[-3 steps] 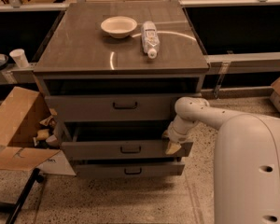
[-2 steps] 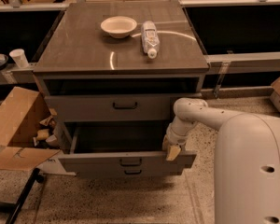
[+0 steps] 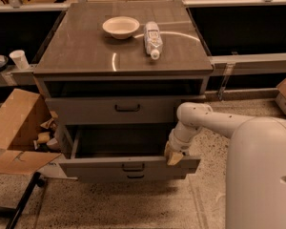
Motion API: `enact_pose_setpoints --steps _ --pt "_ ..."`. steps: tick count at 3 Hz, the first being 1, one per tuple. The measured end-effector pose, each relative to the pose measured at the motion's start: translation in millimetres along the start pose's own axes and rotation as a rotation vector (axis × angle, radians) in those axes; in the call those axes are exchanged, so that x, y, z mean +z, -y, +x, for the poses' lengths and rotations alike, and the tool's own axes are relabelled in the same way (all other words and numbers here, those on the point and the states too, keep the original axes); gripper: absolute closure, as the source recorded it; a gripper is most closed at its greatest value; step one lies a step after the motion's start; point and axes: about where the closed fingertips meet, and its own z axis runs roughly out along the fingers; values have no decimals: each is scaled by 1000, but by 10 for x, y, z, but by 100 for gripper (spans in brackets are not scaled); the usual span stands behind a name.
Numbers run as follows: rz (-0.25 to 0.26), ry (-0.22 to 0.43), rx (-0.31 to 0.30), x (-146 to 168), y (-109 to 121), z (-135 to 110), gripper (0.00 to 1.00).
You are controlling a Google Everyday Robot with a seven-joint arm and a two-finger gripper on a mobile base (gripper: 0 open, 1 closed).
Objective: Open middle drawer
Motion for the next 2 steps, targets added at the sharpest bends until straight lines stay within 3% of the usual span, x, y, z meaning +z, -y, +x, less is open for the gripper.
enact_pose_setpoints --steps 2 --pt "0 0 0 1 0 0 10"
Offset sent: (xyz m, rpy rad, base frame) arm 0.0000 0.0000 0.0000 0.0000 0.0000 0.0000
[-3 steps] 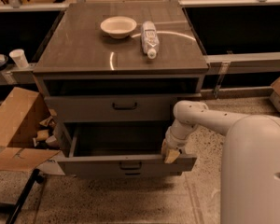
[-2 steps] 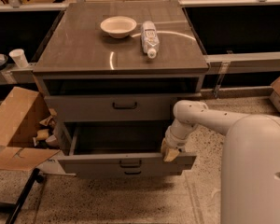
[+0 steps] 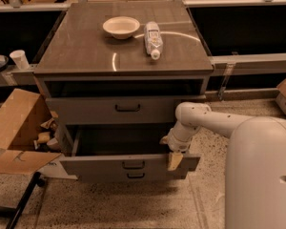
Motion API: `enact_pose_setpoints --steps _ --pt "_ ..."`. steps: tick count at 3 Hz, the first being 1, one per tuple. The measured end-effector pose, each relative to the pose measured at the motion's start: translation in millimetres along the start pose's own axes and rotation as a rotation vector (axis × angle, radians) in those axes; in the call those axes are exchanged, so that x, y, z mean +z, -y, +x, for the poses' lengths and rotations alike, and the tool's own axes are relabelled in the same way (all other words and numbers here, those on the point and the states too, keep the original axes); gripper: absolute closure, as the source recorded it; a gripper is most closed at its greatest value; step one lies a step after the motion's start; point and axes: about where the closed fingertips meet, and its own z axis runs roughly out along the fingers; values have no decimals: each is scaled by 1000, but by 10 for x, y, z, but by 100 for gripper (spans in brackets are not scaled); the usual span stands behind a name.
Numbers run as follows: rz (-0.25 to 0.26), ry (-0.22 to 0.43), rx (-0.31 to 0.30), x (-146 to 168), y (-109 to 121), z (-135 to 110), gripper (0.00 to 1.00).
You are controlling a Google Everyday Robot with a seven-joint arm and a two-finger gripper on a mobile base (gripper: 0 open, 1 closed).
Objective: Open middle drawer
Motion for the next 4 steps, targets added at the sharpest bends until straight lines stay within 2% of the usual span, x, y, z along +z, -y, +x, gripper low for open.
enact_pose_setpoints --steps 1,2,3,4 --pt "-1 0 0 2 -1 0 0" --pt "-119 41 -21 382 -288 -14 0" --pt "-151 51 -23 441 -403 -26 0" --pt "-182 54 -29 431 -718 -67 18"
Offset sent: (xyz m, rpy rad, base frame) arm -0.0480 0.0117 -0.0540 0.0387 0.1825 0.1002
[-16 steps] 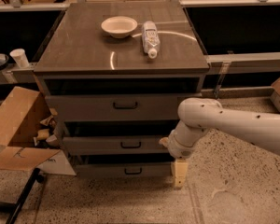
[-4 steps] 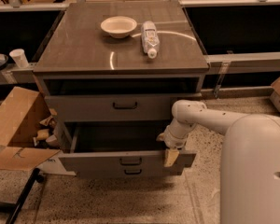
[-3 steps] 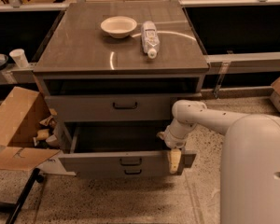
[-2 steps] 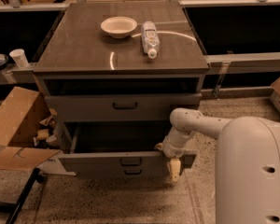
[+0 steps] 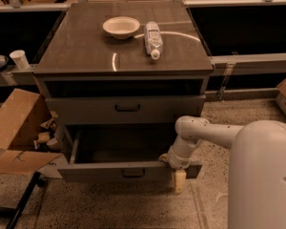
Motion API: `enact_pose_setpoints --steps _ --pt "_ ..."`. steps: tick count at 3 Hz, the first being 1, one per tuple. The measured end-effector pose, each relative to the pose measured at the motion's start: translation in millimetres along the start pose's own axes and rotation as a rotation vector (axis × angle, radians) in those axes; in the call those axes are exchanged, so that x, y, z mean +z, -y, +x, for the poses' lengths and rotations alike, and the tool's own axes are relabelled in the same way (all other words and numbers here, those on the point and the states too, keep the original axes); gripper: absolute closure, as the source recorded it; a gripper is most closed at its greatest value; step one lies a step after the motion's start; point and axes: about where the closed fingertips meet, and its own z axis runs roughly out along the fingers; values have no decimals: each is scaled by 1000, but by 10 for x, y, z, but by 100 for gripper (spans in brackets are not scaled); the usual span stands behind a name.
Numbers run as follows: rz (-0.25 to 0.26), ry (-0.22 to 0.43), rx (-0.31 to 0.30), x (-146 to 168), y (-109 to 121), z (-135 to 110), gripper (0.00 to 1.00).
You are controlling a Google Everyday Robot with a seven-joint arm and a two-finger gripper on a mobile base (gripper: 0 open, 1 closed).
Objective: Open middle drawer
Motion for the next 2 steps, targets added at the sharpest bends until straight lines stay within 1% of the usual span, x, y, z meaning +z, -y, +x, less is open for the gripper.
enact_pose_setpoints --steps 1,2 --pt "-2 0 -1 -2 -32 -7 41" --pt "-10 3 -3 -12 -269 -55 65"
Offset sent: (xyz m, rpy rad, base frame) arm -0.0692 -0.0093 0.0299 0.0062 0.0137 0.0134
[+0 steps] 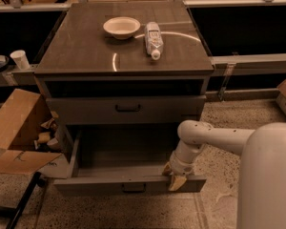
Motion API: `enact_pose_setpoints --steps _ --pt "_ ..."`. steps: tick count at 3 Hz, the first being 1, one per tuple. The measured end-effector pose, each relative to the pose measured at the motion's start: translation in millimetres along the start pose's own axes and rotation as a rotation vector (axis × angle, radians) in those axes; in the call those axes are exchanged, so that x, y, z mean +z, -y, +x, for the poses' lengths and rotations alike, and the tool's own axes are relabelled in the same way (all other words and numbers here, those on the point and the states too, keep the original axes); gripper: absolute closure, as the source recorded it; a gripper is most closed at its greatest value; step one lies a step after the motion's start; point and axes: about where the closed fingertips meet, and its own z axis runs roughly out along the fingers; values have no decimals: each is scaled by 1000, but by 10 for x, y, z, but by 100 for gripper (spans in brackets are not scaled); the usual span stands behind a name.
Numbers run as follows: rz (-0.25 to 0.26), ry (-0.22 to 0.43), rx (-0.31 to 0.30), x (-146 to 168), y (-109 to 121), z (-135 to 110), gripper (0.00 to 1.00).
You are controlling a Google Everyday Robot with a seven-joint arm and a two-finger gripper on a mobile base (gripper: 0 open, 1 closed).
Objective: Open middle drawer
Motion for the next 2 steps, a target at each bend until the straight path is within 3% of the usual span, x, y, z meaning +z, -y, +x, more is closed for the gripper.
enact_pose_setpoints --steps 1,2 --pt "-14 0 -2 32 -98 -12 67" --pt "-14 0 -2 32 -98 -12 45"
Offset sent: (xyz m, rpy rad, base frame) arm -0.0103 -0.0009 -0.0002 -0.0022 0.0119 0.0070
